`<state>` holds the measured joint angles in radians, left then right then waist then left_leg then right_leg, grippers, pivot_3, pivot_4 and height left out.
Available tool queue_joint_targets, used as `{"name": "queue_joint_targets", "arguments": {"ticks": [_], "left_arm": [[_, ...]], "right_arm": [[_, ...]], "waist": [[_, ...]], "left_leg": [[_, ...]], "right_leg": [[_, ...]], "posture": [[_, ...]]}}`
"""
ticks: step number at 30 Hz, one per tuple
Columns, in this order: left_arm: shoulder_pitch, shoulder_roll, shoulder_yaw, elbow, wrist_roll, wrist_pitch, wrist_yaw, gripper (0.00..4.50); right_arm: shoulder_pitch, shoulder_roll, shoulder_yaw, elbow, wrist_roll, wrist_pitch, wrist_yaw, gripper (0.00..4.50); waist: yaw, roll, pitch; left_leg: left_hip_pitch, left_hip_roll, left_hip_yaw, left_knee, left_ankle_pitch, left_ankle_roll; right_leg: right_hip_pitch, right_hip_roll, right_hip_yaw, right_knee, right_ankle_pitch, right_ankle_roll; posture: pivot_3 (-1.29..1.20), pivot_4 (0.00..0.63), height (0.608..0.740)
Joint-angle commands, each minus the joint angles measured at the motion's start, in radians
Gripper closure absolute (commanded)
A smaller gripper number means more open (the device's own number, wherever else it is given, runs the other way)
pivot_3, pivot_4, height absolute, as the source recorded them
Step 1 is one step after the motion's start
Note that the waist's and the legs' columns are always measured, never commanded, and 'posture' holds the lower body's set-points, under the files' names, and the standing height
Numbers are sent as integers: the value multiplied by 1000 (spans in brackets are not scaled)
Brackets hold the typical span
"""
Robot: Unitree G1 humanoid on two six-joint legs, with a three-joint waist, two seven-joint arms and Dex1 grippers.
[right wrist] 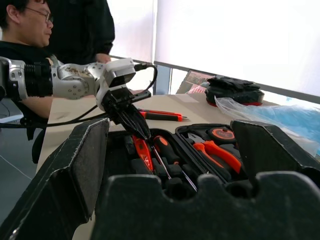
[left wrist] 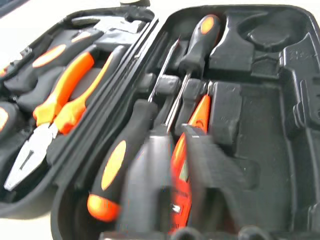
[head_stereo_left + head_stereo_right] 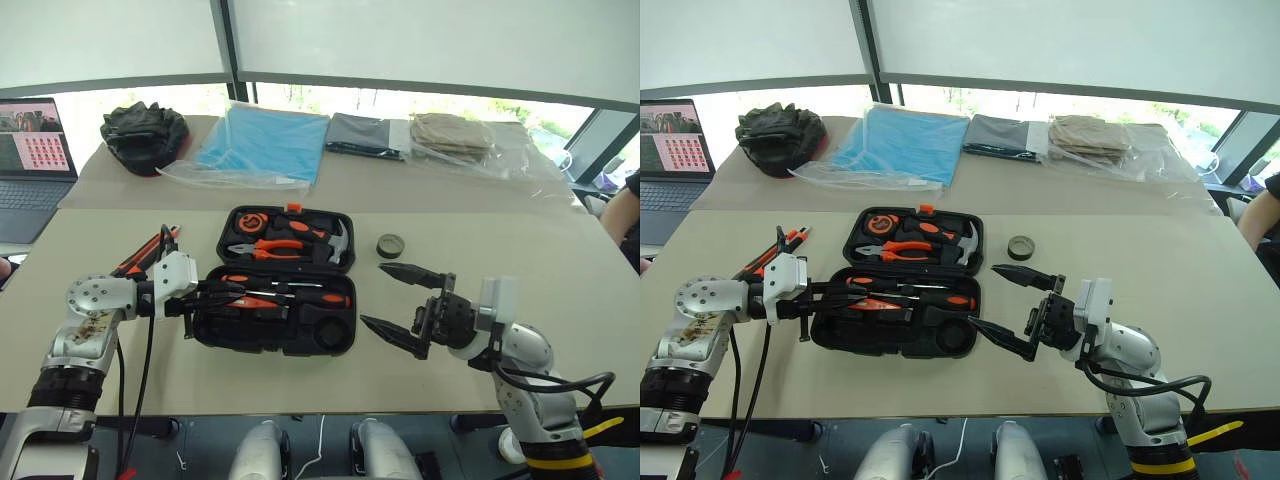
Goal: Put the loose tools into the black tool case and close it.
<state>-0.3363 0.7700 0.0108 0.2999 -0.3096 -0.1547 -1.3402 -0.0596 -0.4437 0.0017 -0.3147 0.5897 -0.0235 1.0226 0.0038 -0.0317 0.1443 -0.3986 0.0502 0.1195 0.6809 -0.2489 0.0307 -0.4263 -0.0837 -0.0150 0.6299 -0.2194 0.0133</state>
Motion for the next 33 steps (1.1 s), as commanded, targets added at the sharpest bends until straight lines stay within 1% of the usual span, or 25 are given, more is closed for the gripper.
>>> {"name": "queue_joint_targets", "arguments": {"ticks": [1, 6, 8, 13, 16, 21, 26, 28, 31, 33], "left_arm": [[-11, -5, -6, 7, 17, -24, -5, 4455], [-6, -11, -28, 22, 46, -24, -3, 4455], [-8, -10, -43, 42, 86, -19, 28, 4455], [-5, -31, -63, 62, 119, 71, 91, 4455], [9, -28, -77, 51, 122, 117, 93, 4455], [52, -25, -57, 5, 98, 79, 82, 4455], [155, -37, 66, -67, 29, -21, 133, 4455], [200, -42, 127, -107, -11, -15, 171, 4455], [324, -59, 308, -198, -103, 43, 299, 4455], [420, -80, 428, -241, -138, 90, 396, 4455]], "right_arm": [[-13, 5, 5, -14, -3, -3, -2, 0], [-18, 12, 16, -16, -8, -3, -11, 0], [-16, 13, 19, -17, -9, -3, -11, 0], [-18, -8, 33, -14, -26, 4, 12, 0], [-25, -20, 33, -12, -28, 11, 20, 0], [-34, -25, 27, -7, -26, 13, 21, 0], [-46, -22, 18, 1, -25, -5, 28, 0], [-50, -22, 20, -1, -25, -16, 41, 0], [-67, -26, 29, -7, -25, -32, 75, 0], [-82, -19, 32, -12, -18, -33, 83, 0]], "waist": [[0, 0, 0], [2, 0, 0], [3, 0, 0], [7, 1, -1], [8, 2, -2], [7, 4, -3], [2, 4, -3], [1, 4, -3], [-5, 4, -3], [-12, 2, -2]], "left_leg": [[0, 0, 0, 0, 0, 0], [0, 0, 0, 0, 0, 0], [0, 0, 0, 0, 0, 0], [3, 0, 0, 0, 0, 0], [4, 0, 0, 0, 0, 0], [5, 1, 0, 0, 0, 0], [5, 1, 0, -1, 0, 1], [4, 1, 0, -1, -1, 1], [3, 1, 0, -1, -1, 1], [2, 2, 0, -1, -1, 1]], "right_leg": [[0, 0, 0, 0, 0, 0], [0, 0, 0, 0, 0, 0], [0, 0, 0, 0, 0, 0], [3, 0, 0, 0, 0, 0], [3, -1, 0, 1, 0, 0], [4, -1, 1, 1, 0, 0], [3, -2, 1, 0, 0, 0], [3, -3, 1, 0, 0, 0], [2, -3, 0, 0, 0, 0], [1, -3, 0, 0, 0, 0]], "posture": [[0, 150, 740], [0, 150, 740], [0, 150, 740], [0, 150, 740], [0, 150, 740], [0, 150, 740], [0, 150, 740], [0, 150, 740], [0, 150, 740], [0, 150, 740]]}}
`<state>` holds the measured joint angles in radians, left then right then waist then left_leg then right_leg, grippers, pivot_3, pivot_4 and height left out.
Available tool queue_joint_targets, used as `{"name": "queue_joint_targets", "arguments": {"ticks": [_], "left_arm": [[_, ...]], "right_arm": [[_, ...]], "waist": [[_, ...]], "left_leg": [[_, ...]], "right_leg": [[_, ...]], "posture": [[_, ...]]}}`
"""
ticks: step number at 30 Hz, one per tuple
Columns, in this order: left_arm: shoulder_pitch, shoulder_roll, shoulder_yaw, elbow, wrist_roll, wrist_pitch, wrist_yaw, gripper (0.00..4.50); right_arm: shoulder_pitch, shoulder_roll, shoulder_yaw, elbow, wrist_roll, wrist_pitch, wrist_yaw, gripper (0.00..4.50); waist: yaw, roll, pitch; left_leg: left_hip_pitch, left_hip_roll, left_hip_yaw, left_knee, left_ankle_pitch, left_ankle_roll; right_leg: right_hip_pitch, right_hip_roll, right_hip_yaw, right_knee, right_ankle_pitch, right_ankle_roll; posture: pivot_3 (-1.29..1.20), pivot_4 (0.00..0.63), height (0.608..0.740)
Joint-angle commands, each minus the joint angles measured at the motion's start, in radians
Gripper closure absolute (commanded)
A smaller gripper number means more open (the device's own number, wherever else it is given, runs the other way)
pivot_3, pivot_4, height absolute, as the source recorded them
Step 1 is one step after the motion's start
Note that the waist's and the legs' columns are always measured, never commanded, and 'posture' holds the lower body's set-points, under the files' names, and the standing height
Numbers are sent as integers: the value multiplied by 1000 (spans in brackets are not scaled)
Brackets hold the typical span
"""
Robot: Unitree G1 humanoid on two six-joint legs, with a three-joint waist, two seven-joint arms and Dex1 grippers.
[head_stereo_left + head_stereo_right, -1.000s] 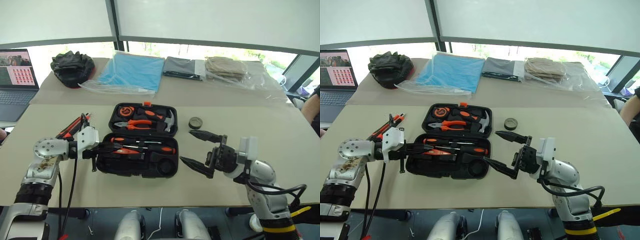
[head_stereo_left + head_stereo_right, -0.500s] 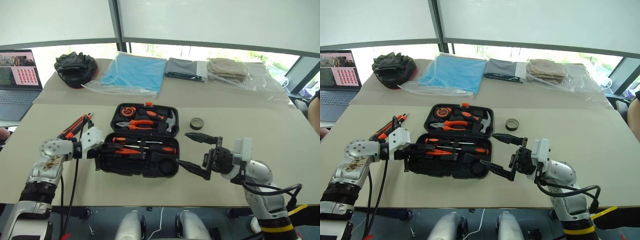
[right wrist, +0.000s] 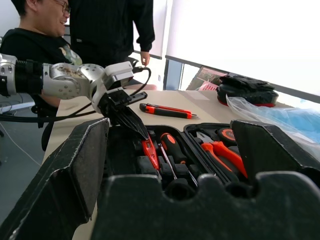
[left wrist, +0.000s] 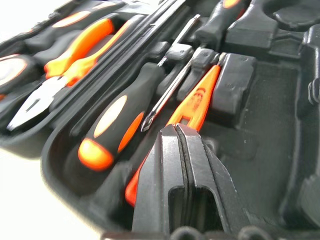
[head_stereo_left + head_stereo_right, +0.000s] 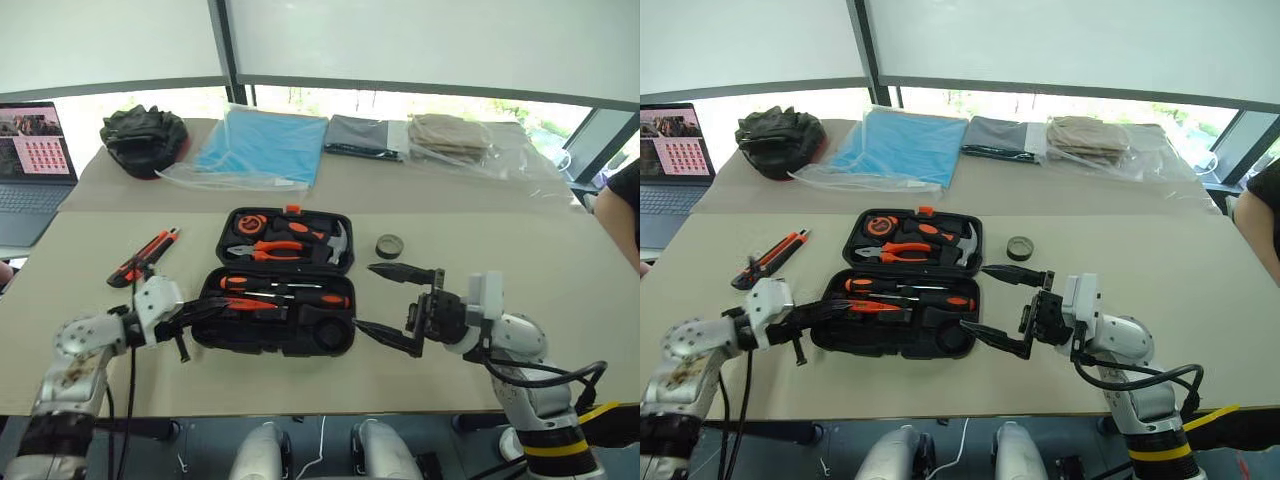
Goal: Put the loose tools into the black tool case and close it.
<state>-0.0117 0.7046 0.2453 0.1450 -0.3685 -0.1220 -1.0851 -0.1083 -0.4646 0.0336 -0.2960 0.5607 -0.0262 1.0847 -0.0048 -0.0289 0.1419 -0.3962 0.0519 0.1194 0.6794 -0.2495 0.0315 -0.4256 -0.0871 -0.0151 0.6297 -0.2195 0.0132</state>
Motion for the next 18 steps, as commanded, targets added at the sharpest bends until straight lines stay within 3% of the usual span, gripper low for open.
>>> {"name": "queue_joint_targets", "arguments": {"ticks": [1, 3, 6, 10, 13, 18], "left_arm": [[138, -30, 241, -99, -90, 78, 188, 4208], [237, -92, 351, -130, -125, 103, 284, 3768], [410, -216, 472, -185, -152, 99, 383, 2566], [534, -352, 543, -204, -172, 77, 483, 1244], [541, -379, 555, -237, -196, 100, 522, 135], [431, -270, 501, -270, -235, 212, 521, 25]], "right_arm": [[-40, 8, 1, -30, 13, -33, 21, 0], [-49, 28, 1, -37, 29, -35, 18, 0], [-44, 62, 3, -50, 39, -44, 6, 0], [-18, 96, 4, -63, 35, -46, -13, 0], [-3, 108, -7, -65, 15, -54, -42, 0], [0, 105, -14, -52, -17, -64, -80, 0]], "waist": [[-7, 0, 0], [-9, 0, 0], [-9, -1, 0], [-1, -5, 0], [21, -7, 0], [32, -7, 0]], "left_leg": [[0, 0, -1, 0, 0, 0], [0, 0, -1, -1, 0, 0], [0, -1, -1, -1, -1, 1], [-1, -2, 0, 0, -3, 2], [0, -2, -2, 0, -7, -5], [-2, -2, -2, 1, -7, -7]], "right_leg": [[0, 0, 0, 0, 0, 0], [0, -2, -1, 0, 0, 0], [1, -4, -2, -1, 0, 0], [1, -6, -3, -3, -1, 1], [-2, -8, -6, -4, -5, -5], [-2, -12, -12, -4, -6, -1]], "posture": [[0, 150, 740], [0, 150, 740], [0, 150, 740], [0, 150, 740], [0, 150, 740], [0, 150, 740]]}}
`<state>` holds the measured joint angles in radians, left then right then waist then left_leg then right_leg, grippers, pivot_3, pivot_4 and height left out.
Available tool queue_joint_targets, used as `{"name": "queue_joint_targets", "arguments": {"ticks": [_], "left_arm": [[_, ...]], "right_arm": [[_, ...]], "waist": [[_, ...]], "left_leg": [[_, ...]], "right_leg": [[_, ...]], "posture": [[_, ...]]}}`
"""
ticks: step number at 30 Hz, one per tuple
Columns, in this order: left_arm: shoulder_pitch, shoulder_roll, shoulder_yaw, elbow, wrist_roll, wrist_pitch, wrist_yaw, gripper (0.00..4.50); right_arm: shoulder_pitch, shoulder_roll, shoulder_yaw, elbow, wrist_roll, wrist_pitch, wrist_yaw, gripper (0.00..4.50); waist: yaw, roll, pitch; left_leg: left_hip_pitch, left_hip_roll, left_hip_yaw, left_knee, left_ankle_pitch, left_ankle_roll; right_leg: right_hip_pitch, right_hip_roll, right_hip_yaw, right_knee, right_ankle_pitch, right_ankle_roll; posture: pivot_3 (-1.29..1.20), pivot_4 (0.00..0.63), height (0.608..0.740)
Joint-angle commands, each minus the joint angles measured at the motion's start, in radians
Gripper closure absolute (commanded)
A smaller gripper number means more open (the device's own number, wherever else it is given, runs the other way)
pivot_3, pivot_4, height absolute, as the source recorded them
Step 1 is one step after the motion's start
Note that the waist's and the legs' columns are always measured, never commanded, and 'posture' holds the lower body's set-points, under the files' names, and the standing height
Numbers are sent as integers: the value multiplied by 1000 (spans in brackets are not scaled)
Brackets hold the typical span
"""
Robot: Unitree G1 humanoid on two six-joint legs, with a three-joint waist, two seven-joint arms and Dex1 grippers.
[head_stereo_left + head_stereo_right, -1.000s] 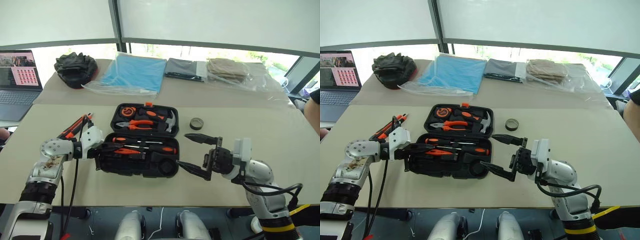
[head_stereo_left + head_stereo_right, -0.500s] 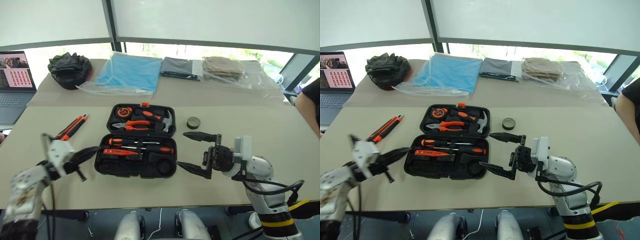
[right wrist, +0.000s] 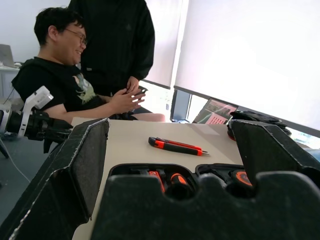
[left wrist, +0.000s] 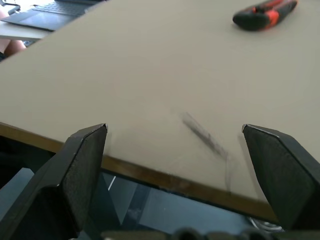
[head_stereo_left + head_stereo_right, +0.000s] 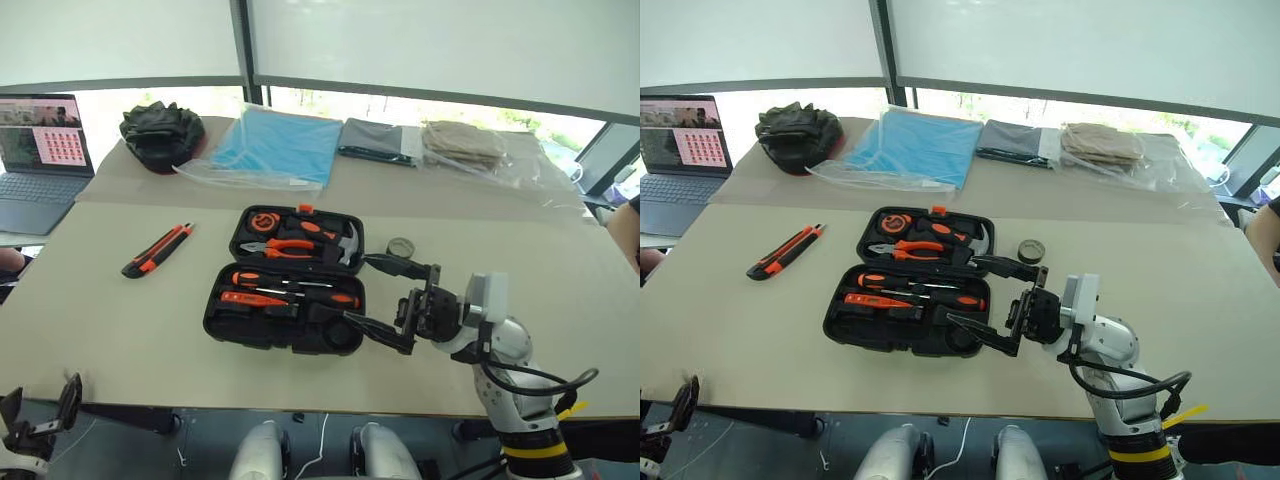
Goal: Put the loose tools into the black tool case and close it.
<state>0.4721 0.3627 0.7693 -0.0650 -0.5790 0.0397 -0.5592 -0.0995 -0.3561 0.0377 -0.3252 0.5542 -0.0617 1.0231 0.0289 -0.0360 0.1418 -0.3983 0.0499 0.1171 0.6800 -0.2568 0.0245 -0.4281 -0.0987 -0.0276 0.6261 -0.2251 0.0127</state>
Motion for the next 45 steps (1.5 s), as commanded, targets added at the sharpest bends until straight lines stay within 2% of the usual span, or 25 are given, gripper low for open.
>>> {"name": "queue_joint_targets", "arguments": {"ticks": [1, 4, 6, 8, 11, 14, 19, 23, 25, 27, 28, 29, 33, 34, 35, 37, 40, 45], "left_arm": [[-90, 114, -45, -64, -26, 94, -4, 25], [-211, 237, -105, -50, -25, 220, 0, 25], [-353, 347, -178, 12, -16, 356, 1, 25], [-489, 425, -268, 107, 36, 390, -42, 25], [-671, 487, -394, 290, 108, 417, -111, 25], [-865, 503, -510, 520, 212, 379, -150, 25], [-1143, 463, -645, 881, 372, 295, -138, 25], [-1245, 449, -694, 1037, 441, 298, -148, 25], [-1253, 450, -729, 1061, 462, 332, -233, 25], [-1257, 452, -733, 1064, 467, 370, -257, 560], [-1258, 453, -730, 1060, 468, 376, -258, 676], [-1256, 455, -722, 1054, 465, 382, -259, 1103], [-1216, 465, -689, 1018, 443, 372, -302, 2341], [-1200, 467, -677, 1004, 434, 344, -322, 2788], [-1185, 465, -658, 985, 418, 312, -344, 2936], [-1155, 454, -597, 913, 349, 246, -423, 2926], [-1081, 447, -531, 679, 220, 163, -607, 2926], [-911, 522, -651, 236, 187, 143, -848, 2926]], "right_arm": [[-13, -5, -17, -21, -14, -26, -23, 0], [-26, -4, -12, -15, -27, -20, -34, 0], [-34, -1, -5, -13, -38, -13, -49, 0], [-35, 6, 4, -13, -48, -3, -71, 0], [-27, 13, 24, -17, -65, -6, -82, 0], [-16, 15, 34, -20, -78, -13, -93, 0], [7, 12, 17, -38, -88, -22, -122, 0], [45, 5, 5, -68, -92, -26, -140, 0], [60, 4, 1, -81, -97, -28, -151, 0], [65, 3, 3, -90, -100, -29, -160, 0], [65, 1, 2, -91, -99, -29, -161, 0], [63, 1, 2, -91, -100, -29, -164, 0], [56, 1, 4, -90, -100, -28, -169, 0], [55, 0, 4, -89, -100, -28, -169, 0], [54, -1, 3, -88, -99, -28, -169, 0], [53, -8, -4, -86, -95, -26, -164, 0], [56, -32, -23, -83, -80, -18, -147, 0], [84, -106, -66, -78, -40, -2, -93, 0]], "waist": [[-3, 0, 0], [-6, -1, -1], [-11, -2, -1], [-15, -2, 0], [-25, -1, 0], [-34, -1, 0], [-38, -3, 1], [-38, -3, 1], [-39, -3, 1], [-38, -3, 1], [-39, -3, 1], [-39, -3, 1], [-39, -3, 1], [-39, -3, 1], [-39, -3, 1], [-40, -3, 1], [-37, -4, 2], [-31, -8, 4]], "left_leg": [[0, 1, 0, 0, 1, -1], [0, 1, -1, 0, 1, -2], [-1, 1, -1, 0, 5, -1], [-1, 0, -1, 0, 9, 5], [-1, 0, -1, -1, 10, 4], [-1, 0, -1, -3, 9, 3], [-8, 0, 0, -2, 10, 1], [-8, -1, 0, -2, 10, 2], [-8, -1, -1, -2, 10, 2], [-8, -1, -1, -2, 10, 2], [-7, -1, -1, -2, 10, 2], [-6, -1, -1, -2, 10, 2], [-6, -1, -5, -1, 10, 2], [-6, -1, -5, -1, 10, 2], [-6, -1, -5, -1, 10, 2], [-6, 0, -6, -1, 10, 2], [-7, 0, -6, -1, 10, 2], [-9, 1, -7, 1, 9, 2]], "right_leg": [[0, 1, 0, 0, 0, 0], [3, 3, 0, 1, 1, -2], [3, 4, -1, 2, 4, -5], [4, 5, -2, 3, 5, -2], [3, 7, -3, 3, 5, -2], [2, 8, -3, 4, 4, -3], [1, 10, -10, 4, 4, -4], [1, 9, -10, 3, 4, -3], [2, 8, -10, 3, 3, -2], [2, 8, -10, 4, 3, -2], [3, 8, -10, 4, 3, -2], [3, 8, -10, 4, 3, -2], [4, 8, -10, 4, 3, -2], [3, 7, -10, 4, 3, -2], [3, 7, -10, 4, 3, -2], [3, 7, -10, 4, 3, -2], [2, 6, -10, 4, 3, -2], [2, 6, -10, 4, 3, -2]], "posture": [[0, 150, 740], [0, 150, 740], [0, 150, 740], [0, 150, 740], [0, 150, 740], [0, 150, 740], [0, 150, 740], [0, 150, 740], [0, 150, 740], [0, 150, 740], [0, 150, 740], [0, 150, 740], [0, 150, 740], [0, 150, 740], [0, 150, 740], [0, 150, 740], [0, 150, 740], [0, 150, 740]]}}
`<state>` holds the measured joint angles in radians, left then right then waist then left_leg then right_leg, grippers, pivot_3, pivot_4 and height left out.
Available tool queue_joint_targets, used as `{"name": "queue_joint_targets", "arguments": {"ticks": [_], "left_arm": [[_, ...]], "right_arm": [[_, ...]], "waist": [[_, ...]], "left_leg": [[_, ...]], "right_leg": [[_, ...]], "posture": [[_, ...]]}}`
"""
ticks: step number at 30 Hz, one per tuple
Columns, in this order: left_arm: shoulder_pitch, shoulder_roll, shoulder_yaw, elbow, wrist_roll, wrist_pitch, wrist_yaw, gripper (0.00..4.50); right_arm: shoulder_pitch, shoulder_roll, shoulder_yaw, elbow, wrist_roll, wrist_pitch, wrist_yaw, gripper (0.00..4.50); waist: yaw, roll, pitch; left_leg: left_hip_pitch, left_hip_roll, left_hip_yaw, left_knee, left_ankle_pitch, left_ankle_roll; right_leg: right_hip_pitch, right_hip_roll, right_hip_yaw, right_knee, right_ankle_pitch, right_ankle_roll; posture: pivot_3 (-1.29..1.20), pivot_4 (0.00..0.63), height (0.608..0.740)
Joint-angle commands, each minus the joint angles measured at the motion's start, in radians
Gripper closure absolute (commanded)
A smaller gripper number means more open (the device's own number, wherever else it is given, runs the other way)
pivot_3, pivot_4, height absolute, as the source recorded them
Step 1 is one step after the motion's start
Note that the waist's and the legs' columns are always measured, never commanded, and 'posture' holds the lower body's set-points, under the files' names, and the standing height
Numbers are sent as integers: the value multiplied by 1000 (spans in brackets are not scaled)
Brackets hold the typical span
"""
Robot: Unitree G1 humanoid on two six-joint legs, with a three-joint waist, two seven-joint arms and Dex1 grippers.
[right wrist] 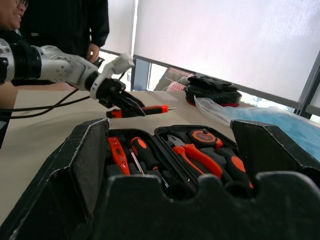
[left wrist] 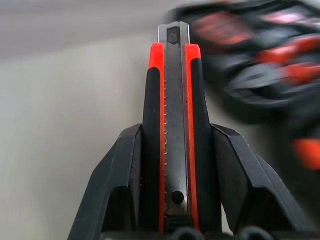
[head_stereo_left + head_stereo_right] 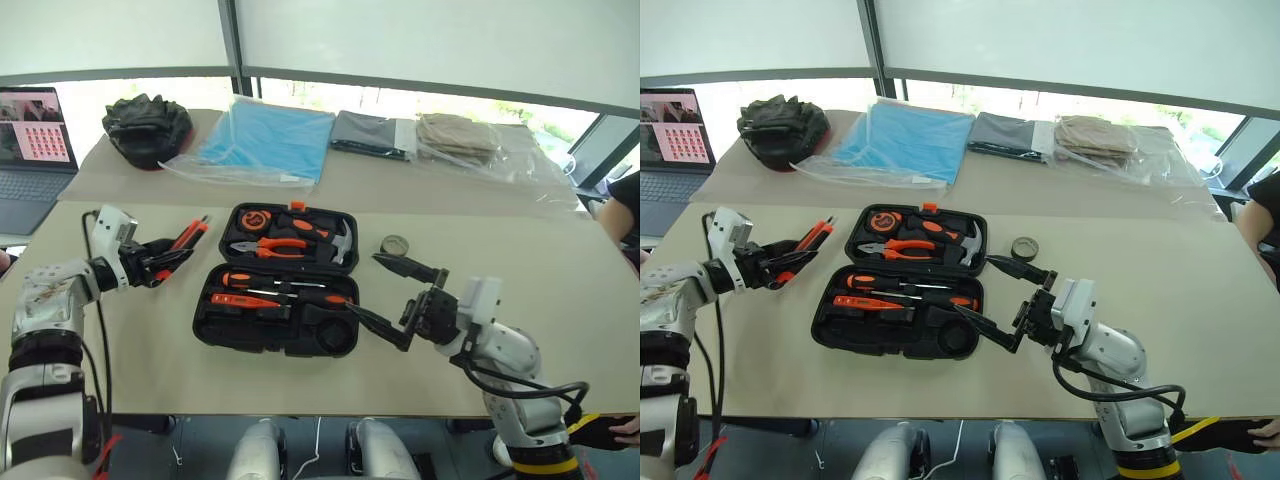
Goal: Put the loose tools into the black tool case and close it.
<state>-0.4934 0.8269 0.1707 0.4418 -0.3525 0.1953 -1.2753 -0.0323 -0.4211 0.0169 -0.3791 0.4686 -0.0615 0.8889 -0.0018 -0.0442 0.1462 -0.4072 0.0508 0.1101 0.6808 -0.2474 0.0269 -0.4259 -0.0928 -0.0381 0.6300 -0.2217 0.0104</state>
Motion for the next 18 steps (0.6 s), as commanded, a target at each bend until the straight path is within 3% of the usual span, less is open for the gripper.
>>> {"name": "queue_joint_targets", "arguments": {"ticks": [1, 6, 11, 18], "left_arm": [[78, 67, -78, -354, -47, 0, -156, 2926], [127, 66, -211, -541, 34, -21, -148, 2926], [108, 26, -331, -561, 134, -19, -95, 2926], [111, 49, -383, -525, 194, -81, -126, 2926]], "right_arm": [[26, -59, -53, -20, 51, -2, 57, 0], [57, -111, -56, -15, 71, 13, 108, 0], [113, -188, -64, -34, 99, 58, 169, 0], [151, -232, -82, -69, 119, 88, 181, 0]], "waist": [[0, 1, 0], [8, 4, 1], [14, 5, 2], [14, 5, 2]], "left_leg": [[1, 0, 0, 0, 0, 0], [3, 0, 0, 0, 0, 1], [3, -1, 0, 0, 1, 0], [2, -1, 0, 0, 1, 1]], "right_leg": [[0, 0, 0, 0, 0, 0], [2, 1, 2, 0, -1, 1], [2, 3, 2, 0, -1, 0], [1, 3, 3, 0, -2, 0]], "posture": [[0, 150, 740], [0, 150, 740], [0, 150, 740], [0, 150, 740]]}}
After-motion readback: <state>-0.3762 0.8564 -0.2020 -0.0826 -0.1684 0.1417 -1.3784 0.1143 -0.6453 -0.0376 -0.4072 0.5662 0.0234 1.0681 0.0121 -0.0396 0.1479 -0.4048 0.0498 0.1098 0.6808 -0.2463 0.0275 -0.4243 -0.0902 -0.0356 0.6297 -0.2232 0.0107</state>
